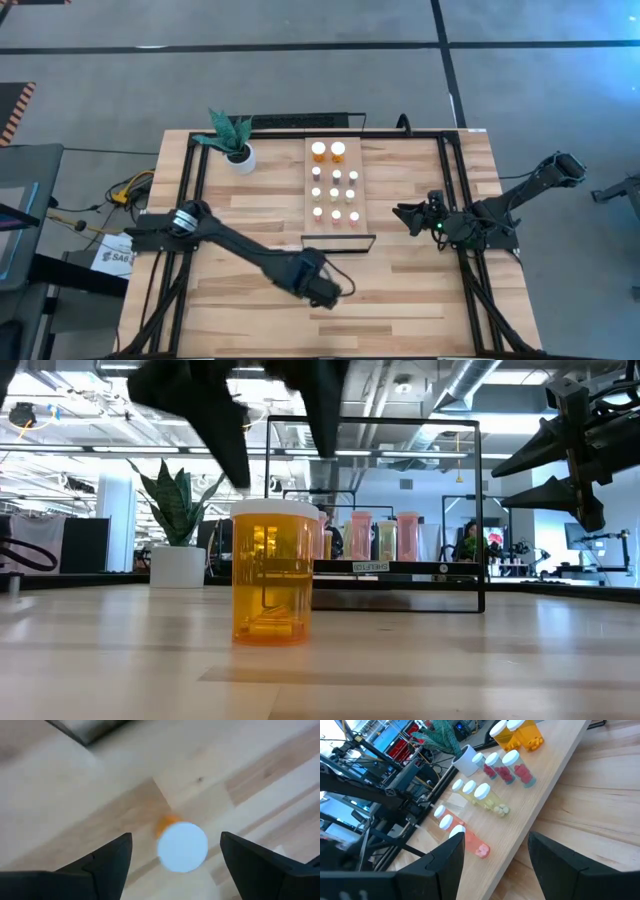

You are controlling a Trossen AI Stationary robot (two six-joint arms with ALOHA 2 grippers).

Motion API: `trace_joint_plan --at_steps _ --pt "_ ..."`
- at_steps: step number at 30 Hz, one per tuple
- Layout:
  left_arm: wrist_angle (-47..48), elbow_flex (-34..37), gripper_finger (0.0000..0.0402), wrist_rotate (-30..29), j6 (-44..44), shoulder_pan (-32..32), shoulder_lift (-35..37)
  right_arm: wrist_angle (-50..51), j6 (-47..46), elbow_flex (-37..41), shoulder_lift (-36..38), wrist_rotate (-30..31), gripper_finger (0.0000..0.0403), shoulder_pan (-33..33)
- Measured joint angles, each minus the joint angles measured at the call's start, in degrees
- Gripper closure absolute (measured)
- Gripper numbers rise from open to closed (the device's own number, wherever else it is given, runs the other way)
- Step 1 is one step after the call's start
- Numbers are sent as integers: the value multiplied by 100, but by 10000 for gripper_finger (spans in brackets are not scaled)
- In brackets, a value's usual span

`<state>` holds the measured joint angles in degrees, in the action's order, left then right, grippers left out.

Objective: Pick and place medicine bottles onto shelf by color
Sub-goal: Put the orange pill bottle on the shelf aligned with the other orange pill bottles

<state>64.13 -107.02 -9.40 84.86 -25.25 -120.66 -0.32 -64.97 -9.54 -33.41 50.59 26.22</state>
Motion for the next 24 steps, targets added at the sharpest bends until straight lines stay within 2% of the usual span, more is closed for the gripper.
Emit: trace_joint_plan --at_steps 7,13,16,20,24 --pt "1268 0 111 -1753 155 -577 618 0 0 0 0 0 163 0" --pt "2508 194 111 -2326 534 -1009 1278 0 0 0 0 0 163 0" --pt "2576 748 111 -2758 661 -1322 1764 0 0 0 2 0 163 2" --pt "2528 1920 111 -3318 1148 -1712 2679 0 0 0 0 0 163 2" --pt "1928 3191 111 -3949 1016 -1943 3665 1 0 0 0 0 163 0"
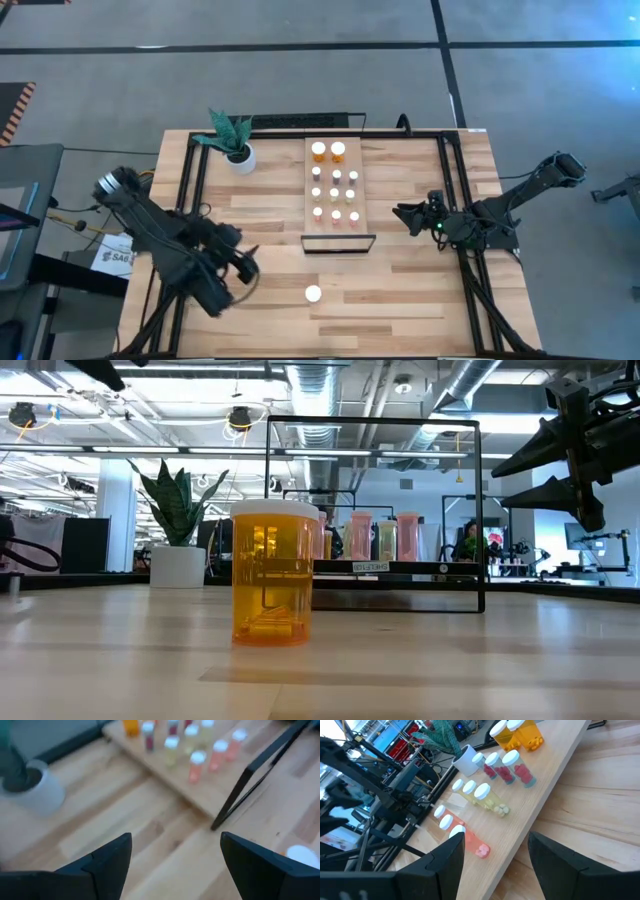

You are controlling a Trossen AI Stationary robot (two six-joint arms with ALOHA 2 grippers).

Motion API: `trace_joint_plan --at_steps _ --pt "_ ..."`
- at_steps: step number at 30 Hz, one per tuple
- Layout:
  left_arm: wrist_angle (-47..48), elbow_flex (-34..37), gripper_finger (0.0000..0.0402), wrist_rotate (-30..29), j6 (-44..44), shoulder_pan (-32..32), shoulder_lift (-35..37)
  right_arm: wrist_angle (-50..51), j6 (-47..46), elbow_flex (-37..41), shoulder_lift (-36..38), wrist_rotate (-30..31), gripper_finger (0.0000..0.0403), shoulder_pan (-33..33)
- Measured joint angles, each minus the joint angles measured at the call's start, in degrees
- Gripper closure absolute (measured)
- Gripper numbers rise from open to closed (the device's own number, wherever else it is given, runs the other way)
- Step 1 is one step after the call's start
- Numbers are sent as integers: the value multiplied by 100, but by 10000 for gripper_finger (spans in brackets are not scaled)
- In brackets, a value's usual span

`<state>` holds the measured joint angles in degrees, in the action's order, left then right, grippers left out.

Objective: Pick and place medicine bottles onto shelf by color
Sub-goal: Put the orange pill bottle on the shelf aligned with the other orange pill bottles

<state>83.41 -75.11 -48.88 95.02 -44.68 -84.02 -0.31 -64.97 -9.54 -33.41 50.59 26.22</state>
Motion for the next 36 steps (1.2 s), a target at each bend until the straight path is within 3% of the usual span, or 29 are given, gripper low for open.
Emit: trace_joint_plan --at_steps 8,14,23,30,36 --pt "-2309 2239 111 -1272 -2421 342 1903 -1 0 0 0 0 163 1" --pt "-4263 3458 111 -1106 -4509 1303 3131 -1 0 0 0 0 163 1" --pt "-7065 4872 111 636 -7464 3233 4161 3 0 0 0 0 163 0" --pt "-8066 5440 111 2207 -8554 4778 4291 3 0 0 0 0 163 0" --pt "-8154 5636 111 3463 -8839 5936 4269 4 0 0 1 0 163 0"
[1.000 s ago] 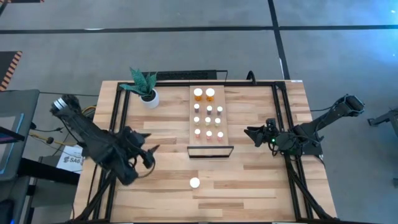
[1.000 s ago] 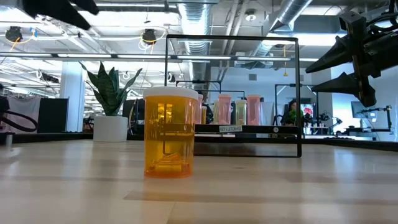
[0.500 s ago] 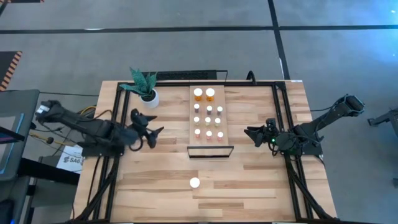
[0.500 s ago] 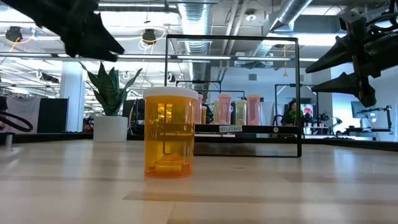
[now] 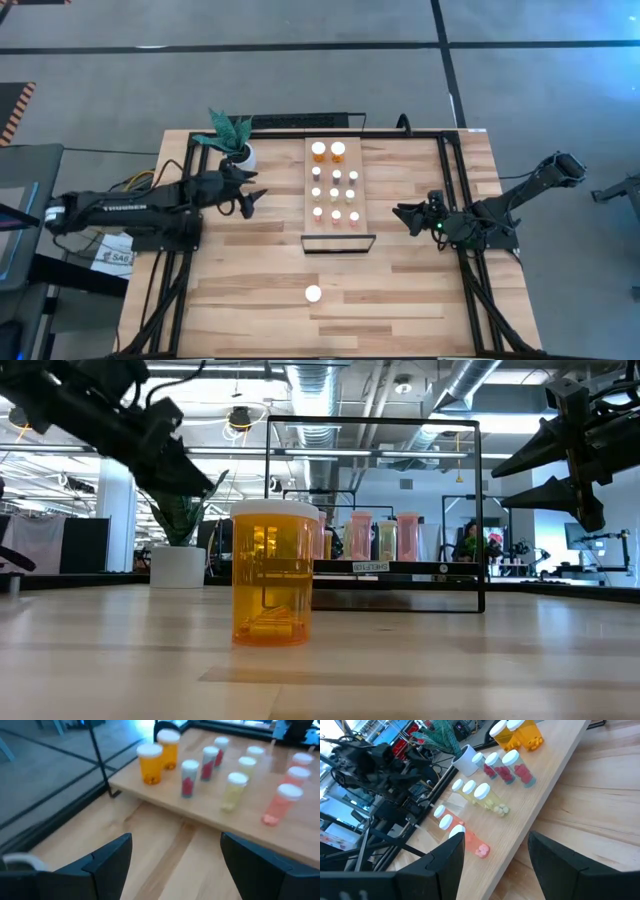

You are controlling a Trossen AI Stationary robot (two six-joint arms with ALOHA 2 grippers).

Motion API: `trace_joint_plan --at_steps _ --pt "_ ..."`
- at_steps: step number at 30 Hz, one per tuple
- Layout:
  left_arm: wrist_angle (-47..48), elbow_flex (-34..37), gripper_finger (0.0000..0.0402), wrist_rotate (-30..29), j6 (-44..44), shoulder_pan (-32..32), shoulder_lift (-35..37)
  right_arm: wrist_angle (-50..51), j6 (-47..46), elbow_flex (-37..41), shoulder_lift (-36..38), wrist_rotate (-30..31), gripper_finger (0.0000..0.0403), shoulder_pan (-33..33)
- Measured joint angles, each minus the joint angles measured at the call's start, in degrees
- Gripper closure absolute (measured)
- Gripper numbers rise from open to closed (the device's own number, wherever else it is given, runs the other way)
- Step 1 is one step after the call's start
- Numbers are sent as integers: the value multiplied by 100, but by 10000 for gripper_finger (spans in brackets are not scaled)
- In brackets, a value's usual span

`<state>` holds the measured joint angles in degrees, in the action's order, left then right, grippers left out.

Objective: Pick and place medicine bottles onto shelf by color
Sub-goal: Put the orange pill bottle on the shelf aligned with the other orange pill bottles

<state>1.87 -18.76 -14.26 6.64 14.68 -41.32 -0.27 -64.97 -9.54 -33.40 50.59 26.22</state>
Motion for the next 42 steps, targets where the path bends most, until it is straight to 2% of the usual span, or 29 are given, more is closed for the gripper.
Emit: trace_joint_plan --at_steps 4,8,16,26,33,42 --pt "-329 351 111 635 0 533 12 1 0 0 -1 0 163 1" --pt "-1268 757 111 1000 -150 755 13 -1 0 0 -1 0 163 2" --pt "-2417 1342 111 921 -544 786 14 -1 0 0 1 0 163 0" --pt "-2983 1808 111 893 -588 786 13 1 0 0 -1 0 163 0" --pt "-2854 1814 111 894 -595 786 24 1 0 0 -1 0 163 0" --pt "-1854 1820 111 895 -127 786 22 0 0 0 -1 0 163 2"
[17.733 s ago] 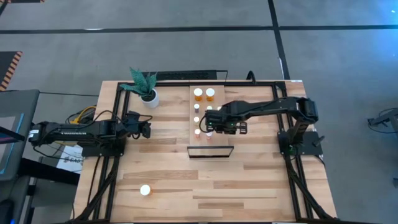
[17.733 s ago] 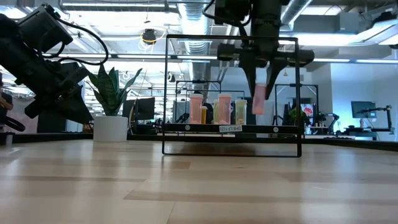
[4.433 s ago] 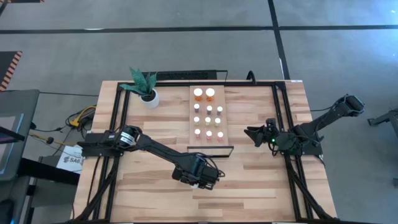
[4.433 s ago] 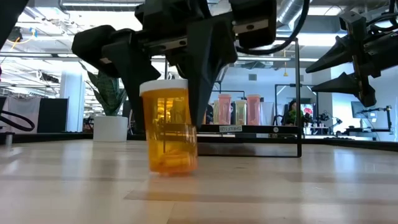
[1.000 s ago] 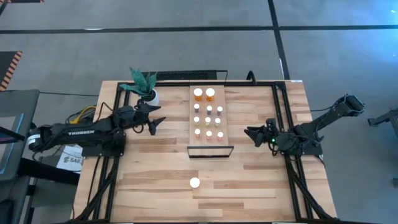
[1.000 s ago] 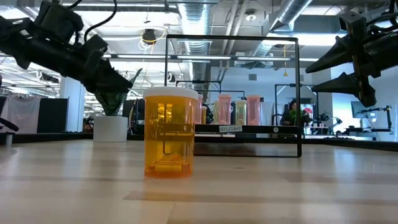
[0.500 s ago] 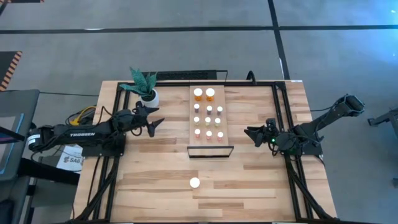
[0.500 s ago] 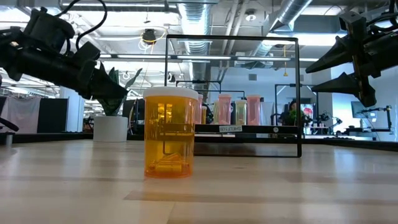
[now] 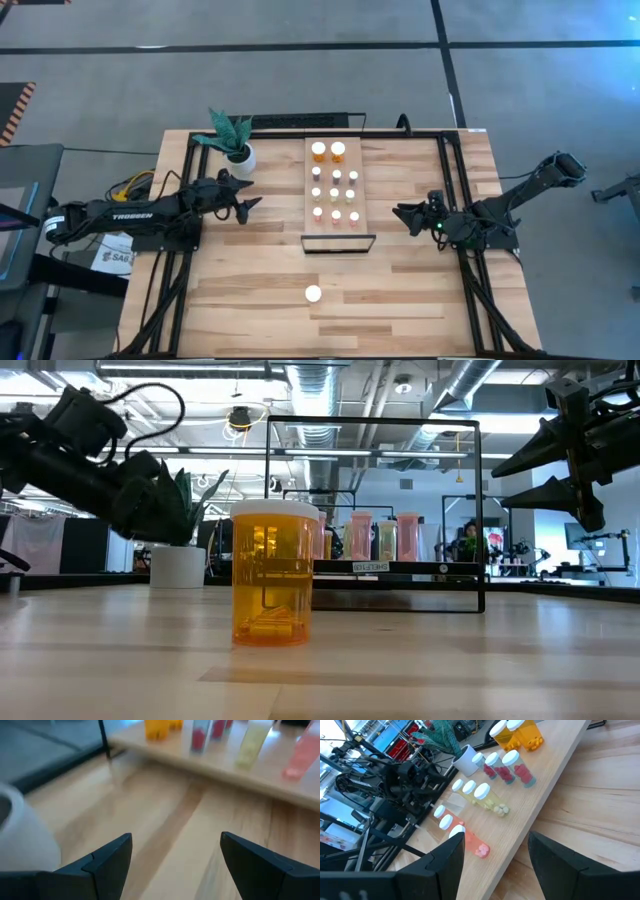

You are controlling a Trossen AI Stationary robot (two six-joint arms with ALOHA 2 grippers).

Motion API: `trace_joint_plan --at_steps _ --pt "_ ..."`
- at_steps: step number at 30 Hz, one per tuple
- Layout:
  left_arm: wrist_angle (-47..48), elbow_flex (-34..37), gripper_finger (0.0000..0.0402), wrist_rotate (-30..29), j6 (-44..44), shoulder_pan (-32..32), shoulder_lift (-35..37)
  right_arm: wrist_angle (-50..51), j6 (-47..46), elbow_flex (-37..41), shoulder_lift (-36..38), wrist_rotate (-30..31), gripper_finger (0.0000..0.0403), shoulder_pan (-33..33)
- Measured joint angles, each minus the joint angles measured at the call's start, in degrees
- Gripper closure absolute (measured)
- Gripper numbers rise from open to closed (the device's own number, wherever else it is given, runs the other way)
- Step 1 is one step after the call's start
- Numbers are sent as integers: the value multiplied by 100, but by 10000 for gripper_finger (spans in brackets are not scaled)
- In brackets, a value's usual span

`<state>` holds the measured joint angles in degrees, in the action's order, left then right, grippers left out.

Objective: Pick and place medicine bottles onto shelf by color
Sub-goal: Put the orange pill bottle on the shelf aligned with the other orange pill bottles

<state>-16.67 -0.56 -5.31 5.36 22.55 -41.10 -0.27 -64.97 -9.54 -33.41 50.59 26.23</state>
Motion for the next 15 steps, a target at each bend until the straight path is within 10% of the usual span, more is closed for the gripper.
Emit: trace_joint_plan --at_steps 15 --pt "1452 9 111 10 282 0 -15 2 0 0 1 0 163 1"
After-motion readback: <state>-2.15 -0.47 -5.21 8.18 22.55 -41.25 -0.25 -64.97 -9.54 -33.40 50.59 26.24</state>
